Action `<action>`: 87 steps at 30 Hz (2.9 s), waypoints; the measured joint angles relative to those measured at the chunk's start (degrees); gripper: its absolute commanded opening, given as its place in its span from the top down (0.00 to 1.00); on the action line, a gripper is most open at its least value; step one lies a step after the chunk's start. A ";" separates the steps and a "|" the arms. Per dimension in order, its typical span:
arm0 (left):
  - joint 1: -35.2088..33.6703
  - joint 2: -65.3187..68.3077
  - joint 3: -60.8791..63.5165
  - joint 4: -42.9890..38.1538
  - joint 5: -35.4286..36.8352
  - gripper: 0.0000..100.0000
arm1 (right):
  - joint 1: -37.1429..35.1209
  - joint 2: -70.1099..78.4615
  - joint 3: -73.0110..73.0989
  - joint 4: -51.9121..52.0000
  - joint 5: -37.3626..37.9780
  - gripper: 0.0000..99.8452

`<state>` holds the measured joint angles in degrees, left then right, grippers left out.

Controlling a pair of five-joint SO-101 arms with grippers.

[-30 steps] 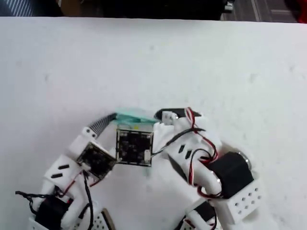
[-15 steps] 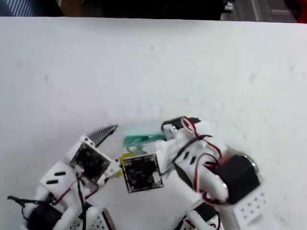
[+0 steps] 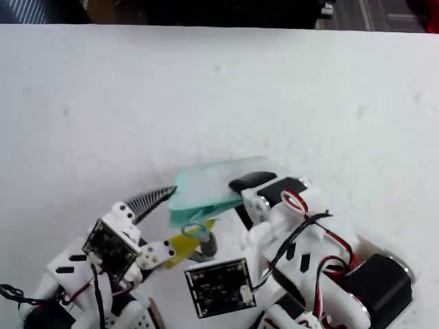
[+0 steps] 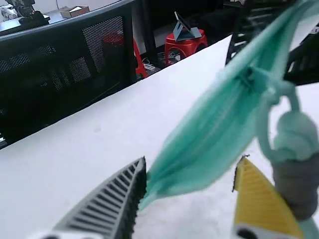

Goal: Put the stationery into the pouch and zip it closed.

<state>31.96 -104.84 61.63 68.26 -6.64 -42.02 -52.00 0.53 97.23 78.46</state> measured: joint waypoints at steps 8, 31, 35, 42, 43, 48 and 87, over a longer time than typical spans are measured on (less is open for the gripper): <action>0.53 0.00 0.00 0.00 1.32 0.71 | -1.67 0.26 0.00 0.18 0.00 0.98; 10.20 0.00 -0.62 0.62 -1.14 0.98 | -3.16 7.91 -0.62 -1.49 -12.31 0.98; 10.20 0.00 -0.53 0.62 -1.14 0.98 | -3.08 7.74 1.49 -1.93 -12.31 0.98; 10.11 0.18 5.89 -4.75 -1.23 0.98 | 0.97 7.65 8.00 -8.09 -13.45 0.89; 10.02 0.18 7.91 -7.03 -1.23 0.98 | 2.11 7.82 8.26 -9.14 -14.59 0.84; 4.57 0.09 16.18 -22.68 -1.23 0.98 | 7.21 8.18 8.88 -17.23 -26.46 0.64; -8.18 0.00 26.90 -38.07 7.91 0.98 | -5.19 0.00 26.46 -31.21 -51.43 0.78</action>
<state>23.78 -104.84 88.53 30.20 1.27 -47.21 -52.00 26.99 66.02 27.03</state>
